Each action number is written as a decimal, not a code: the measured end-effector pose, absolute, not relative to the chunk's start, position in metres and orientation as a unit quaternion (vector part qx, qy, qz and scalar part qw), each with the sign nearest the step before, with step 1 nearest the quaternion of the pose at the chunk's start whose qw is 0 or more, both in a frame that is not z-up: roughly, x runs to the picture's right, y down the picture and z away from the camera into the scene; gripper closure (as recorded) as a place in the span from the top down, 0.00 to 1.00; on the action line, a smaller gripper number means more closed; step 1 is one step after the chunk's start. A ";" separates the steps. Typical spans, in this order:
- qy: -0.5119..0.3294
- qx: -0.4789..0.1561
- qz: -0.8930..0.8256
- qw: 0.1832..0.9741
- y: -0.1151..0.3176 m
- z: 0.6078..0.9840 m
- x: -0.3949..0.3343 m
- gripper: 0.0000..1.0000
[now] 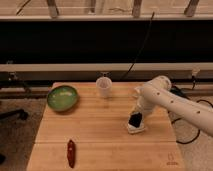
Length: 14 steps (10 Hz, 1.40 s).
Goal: Place the eraser on the white sponge
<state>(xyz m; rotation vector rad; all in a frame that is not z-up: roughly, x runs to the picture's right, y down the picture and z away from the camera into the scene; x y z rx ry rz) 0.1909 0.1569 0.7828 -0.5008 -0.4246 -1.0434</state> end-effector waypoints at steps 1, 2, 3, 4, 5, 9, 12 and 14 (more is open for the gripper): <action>-0.199 -0.237 -0.487 0.817 0.158 0.783 0.192 0.47; -0.200 -0.238 -0.486 0.817 0.159 0.784 0.193 0.56; -0.200 -0.240 -0.484 0.818 0.161 0.784 0.194 0.68; -0.200 -0.241 -0.482 0.818 0.161 0.784 0.194 0.75; -0.200 -0.242 -0.481 0.819 0.162 0.784 0.196 0.80; -0.197 -0.248 -0.472 0.822 0.163 0.784 0.201 0.80; -0.196 -0.250 -0.467 0.825 0.161 0.780 0.205 0.80; -0.196 -0.246 -0.465 0.828 0.157 0.774 0.210 0.80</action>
